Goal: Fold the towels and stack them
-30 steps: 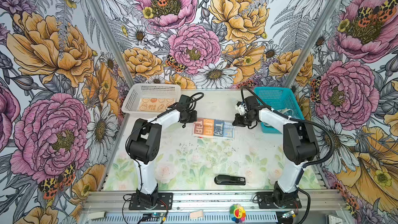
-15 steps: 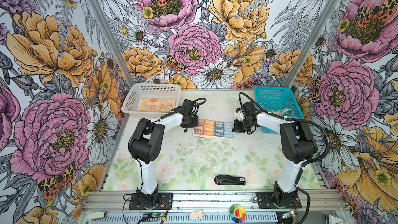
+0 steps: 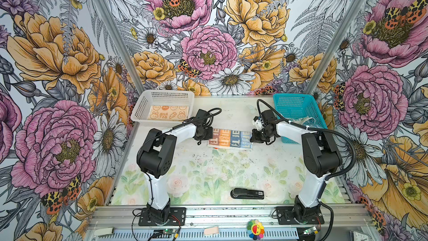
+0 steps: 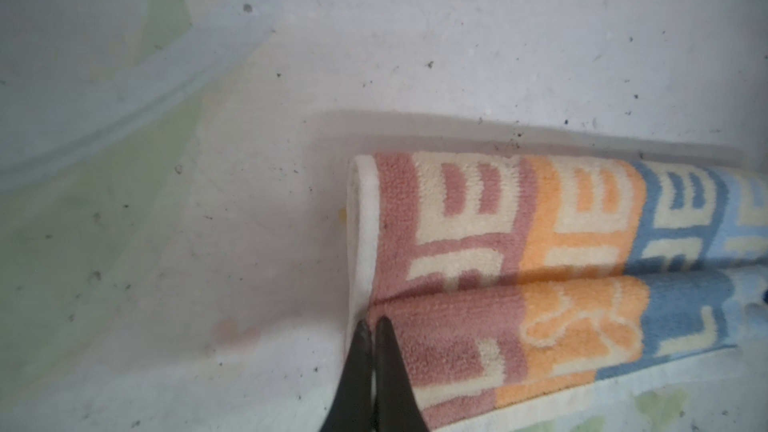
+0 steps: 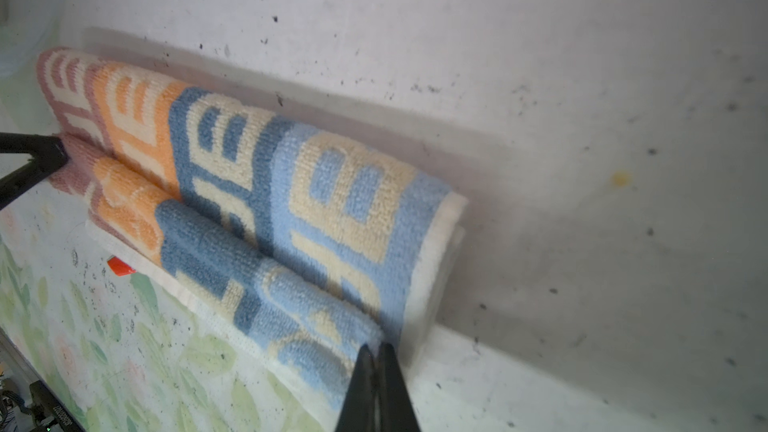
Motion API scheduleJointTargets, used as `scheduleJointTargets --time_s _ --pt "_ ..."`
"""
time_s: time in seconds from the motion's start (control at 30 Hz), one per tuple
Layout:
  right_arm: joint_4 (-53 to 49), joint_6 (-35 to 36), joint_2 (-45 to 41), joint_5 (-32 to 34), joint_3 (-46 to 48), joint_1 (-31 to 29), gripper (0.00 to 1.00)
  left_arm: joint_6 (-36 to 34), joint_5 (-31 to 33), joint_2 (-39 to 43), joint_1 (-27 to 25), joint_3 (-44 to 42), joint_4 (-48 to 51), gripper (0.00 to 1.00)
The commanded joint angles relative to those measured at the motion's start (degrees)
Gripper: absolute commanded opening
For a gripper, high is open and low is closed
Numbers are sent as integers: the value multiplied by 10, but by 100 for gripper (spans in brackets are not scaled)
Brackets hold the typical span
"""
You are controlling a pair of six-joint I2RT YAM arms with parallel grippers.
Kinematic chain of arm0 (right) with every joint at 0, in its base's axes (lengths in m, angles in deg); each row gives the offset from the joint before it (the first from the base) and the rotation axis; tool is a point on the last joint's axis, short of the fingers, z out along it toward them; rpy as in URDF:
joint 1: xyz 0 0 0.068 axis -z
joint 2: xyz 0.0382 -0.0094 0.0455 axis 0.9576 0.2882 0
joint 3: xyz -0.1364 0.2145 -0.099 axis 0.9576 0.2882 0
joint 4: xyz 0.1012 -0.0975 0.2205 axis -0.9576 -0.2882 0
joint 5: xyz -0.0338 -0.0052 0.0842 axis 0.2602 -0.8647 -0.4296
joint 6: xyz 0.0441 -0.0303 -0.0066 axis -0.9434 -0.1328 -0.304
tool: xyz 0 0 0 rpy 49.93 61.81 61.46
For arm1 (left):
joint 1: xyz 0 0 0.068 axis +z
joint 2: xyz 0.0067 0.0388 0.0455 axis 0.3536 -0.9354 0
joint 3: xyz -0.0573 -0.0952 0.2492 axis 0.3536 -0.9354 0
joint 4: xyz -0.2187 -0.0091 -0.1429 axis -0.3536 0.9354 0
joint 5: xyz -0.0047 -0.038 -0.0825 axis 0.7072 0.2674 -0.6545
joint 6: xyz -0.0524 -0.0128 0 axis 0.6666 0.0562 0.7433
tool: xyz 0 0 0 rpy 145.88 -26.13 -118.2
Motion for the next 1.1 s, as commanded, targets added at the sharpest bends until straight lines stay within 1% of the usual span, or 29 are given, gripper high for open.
scheduleJointTargets --time_s 0.0,0.13,0.3,0.47,0.7,1.07 --pt "0 -5 -2 20 10 -1 0 8 26 10 0 -5 -5 0" --pt "0 -4 -6 22 10 -1 0 8 24 13 0 -2 -6 0" --pt "-1 -4 -37 23 7 0 0 12 17 35 2 -5 -6 0" --pt "-2 -8 -49 18 5 0 0 20 14 42 0 -14 -4 0" --pt "1 -7 -38 17 18 0 0 21 13 41 0 -18 -6 0" --pt "26 -12 -8 12 44 -3 0 21 13 11 -18 -16 -7 0"
